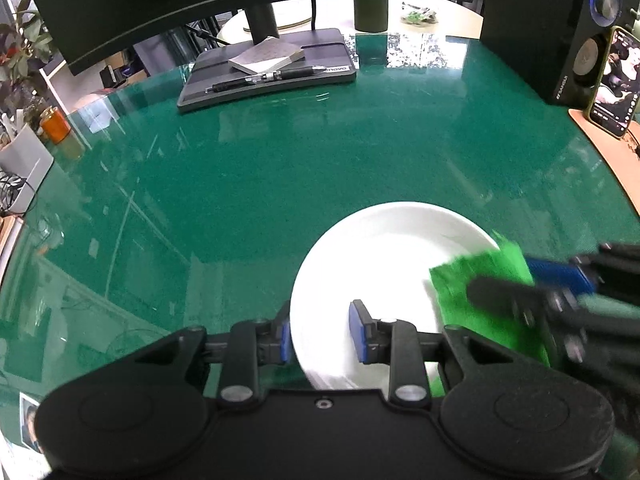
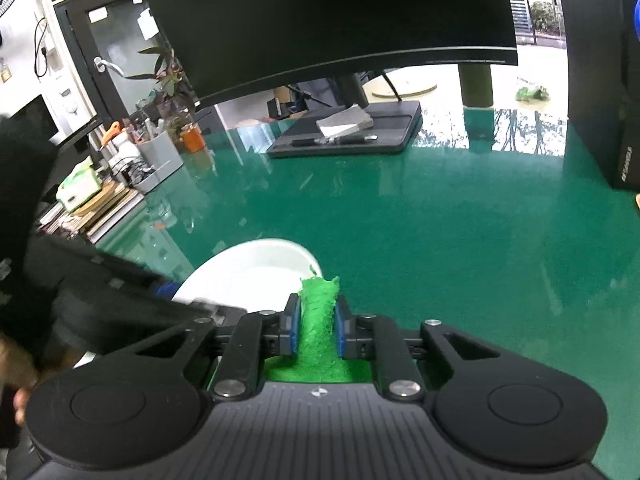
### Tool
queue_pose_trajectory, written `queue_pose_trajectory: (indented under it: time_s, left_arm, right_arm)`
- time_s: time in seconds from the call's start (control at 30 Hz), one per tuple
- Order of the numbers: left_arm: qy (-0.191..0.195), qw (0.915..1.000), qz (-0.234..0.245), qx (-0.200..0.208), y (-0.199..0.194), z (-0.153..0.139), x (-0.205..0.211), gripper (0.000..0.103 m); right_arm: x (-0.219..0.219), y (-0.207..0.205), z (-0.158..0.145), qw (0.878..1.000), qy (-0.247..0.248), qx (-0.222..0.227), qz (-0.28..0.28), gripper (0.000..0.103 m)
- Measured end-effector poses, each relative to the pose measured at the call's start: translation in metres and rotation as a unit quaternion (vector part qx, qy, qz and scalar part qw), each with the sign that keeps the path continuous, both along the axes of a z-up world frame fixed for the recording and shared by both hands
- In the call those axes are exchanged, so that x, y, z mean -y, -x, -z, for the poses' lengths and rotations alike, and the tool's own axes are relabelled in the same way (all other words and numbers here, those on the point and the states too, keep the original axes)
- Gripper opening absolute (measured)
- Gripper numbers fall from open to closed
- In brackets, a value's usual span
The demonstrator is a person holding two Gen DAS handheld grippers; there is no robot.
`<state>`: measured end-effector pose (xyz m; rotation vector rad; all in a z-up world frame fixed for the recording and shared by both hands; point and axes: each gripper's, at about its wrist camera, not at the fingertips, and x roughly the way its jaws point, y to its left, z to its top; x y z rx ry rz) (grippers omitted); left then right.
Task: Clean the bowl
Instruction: 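Scrub the bowl interior again with the cloth in the right gripper, then lift the cloth out of the bowl with the right gripper, moving it away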
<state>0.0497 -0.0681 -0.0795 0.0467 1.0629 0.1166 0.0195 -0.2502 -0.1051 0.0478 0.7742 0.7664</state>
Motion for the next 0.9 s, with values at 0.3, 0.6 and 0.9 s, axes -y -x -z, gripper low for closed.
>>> queue_pose_trajectory:
  time_s: [0.3,0.6,0.9]
  left_arm:
    - [0.003,1.0000,-0.004,0.002,0.008,0.000,-0.007,0.029]
    - [0.030,0.9995,-0.009,0.010,0.025,-0.003,-0.013,0.029]
    - [0.036,0.9991,-0.016,0.017,0.026,-0.005,-0.014,0.031]
  right_arm:
    - [0.055,-0.030,0.002,0.974,-0.145,-0.098,0.145,0.006]
    - [0.067,-0.035,0.010,0.973,-0.060,-0.088,0.203,0.054]
    - [0.082,-0.037,0.039,0.916,-0.183,-0.260,0.246,0.062]
